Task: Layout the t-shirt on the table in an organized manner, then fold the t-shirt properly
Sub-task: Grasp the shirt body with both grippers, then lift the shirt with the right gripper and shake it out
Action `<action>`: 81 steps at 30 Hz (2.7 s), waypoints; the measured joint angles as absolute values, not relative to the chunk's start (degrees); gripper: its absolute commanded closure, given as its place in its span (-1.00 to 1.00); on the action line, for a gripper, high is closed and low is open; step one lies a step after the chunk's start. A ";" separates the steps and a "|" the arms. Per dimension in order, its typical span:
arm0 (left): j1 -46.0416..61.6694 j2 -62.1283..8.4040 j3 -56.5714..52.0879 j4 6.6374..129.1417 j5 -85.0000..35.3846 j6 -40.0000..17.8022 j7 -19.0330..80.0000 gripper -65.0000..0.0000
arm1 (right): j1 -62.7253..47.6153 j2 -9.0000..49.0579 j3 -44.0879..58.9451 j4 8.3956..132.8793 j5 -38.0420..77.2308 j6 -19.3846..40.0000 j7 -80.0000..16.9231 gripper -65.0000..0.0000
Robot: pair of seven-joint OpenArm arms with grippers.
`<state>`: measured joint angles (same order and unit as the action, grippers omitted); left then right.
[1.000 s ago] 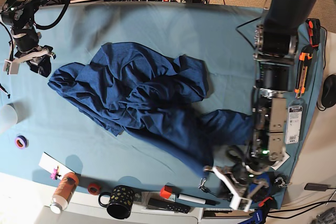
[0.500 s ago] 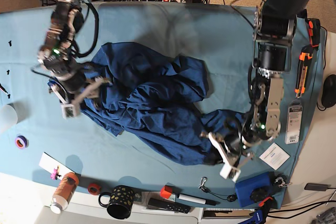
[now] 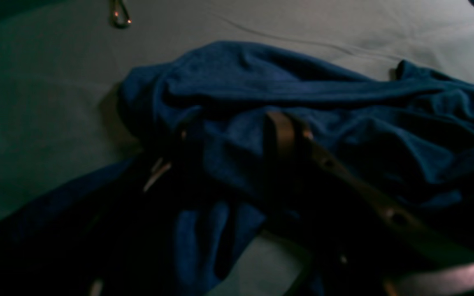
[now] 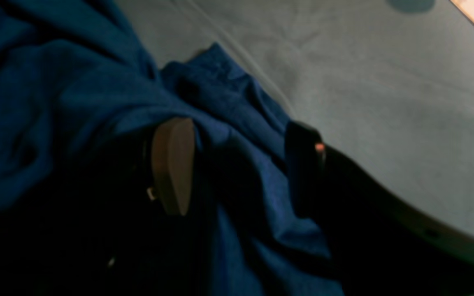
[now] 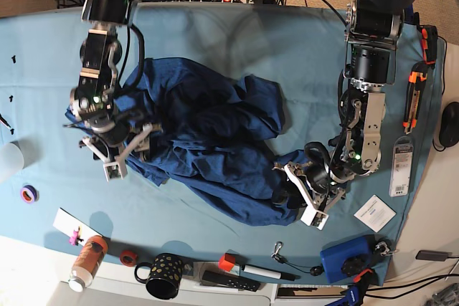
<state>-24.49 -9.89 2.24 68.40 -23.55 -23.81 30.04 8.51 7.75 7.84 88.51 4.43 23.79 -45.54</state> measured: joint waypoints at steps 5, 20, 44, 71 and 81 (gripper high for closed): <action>-24.29 -9.89 2.24 68.40 -23.46 -24.10 30.02 0.25 | 9.89 7.77 7.81 86.89 4.64 23.97 -49.15 1.00; -24.58 -7.99 11.88 68.38 -23.00 -31.77 29.78 0.25 | -3.99 7.77 7.77 98.76 13.21 24.95 -60.38 1.00; -21.89 -6.96 15.73 68.36 -19.66 -30.48 28.45 0.25 | -13.45 7.79 7.86 119.98 0.08 17.82 -49.58 0.15; -21.32 -6.83 15.73 68.36 -19.62 -29.87 27.35 0.25 | 7.84 8.62 0.62 79.00 10.39 28.12 -45.56 1.00; -20.80 -6.90 15.73 68.36 -15.66 -26.76 26.96 0.25 | 4.03 8.56 -0.78 88.16 16.45 27.46 -57.49 1.00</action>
<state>-20.80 -6.90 15.73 68.36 -15.66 -26.76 26.96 4.03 8.56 -0.78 88.16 16.45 27.46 -57.49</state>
